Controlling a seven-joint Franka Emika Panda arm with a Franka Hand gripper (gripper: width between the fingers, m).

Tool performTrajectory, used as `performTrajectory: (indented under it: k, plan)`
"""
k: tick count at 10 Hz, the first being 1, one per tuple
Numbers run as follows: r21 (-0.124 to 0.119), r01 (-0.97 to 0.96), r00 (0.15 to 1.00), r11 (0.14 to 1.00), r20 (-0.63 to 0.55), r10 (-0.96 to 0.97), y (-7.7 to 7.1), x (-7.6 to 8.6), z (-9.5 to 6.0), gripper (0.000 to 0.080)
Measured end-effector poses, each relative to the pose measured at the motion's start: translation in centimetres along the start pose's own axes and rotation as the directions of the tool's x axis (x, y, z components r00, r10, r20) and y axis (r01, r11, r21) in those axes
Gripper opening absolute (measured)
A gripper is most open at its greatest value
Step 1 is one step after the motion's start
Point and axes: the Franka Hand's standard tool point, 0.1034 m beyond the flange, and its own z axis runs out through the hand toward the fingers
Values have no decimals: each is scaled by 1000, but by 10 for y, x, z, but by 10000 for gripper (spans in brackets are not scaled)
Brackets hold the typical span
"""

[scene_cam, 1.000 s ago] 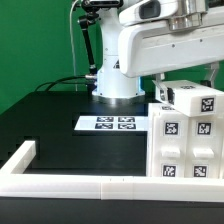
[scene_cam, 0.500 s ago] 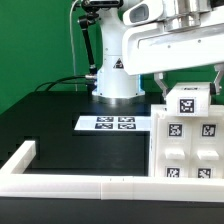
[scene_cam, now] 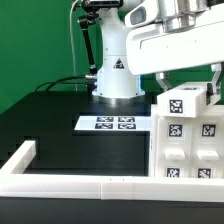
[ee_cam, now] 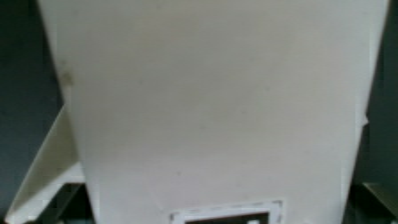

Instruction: Assemble cabinet

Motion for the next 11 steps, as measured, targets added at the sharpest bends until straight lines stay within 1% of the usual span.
performTrajectory:
  k: [1,2,3,4,5,7,8,9,11]
  plan:
    - [9,-102,995,995,-10,102,0,0,-1,560]
    - [6,-222,975,975,-6,222,-1,-7,-2,560]
    - [8,-300,954,954,-4,300,-2,-9,-3,560]
    - [23,-431,902,902,5,431,-2,-9,-3,560]
    - [30,-510,860,860,16,509,-3,-9,-3,560]
    - [37,-670,743,742,47,668,-3,-9,-2,560]
    - [35,-721,693,692,57,719,-2,-8,-2,560]
    - [28,-777,629,628,64,775,0,-7,-2,560]
    - [0,-875,483,484,77,872,5,-7,0,560]
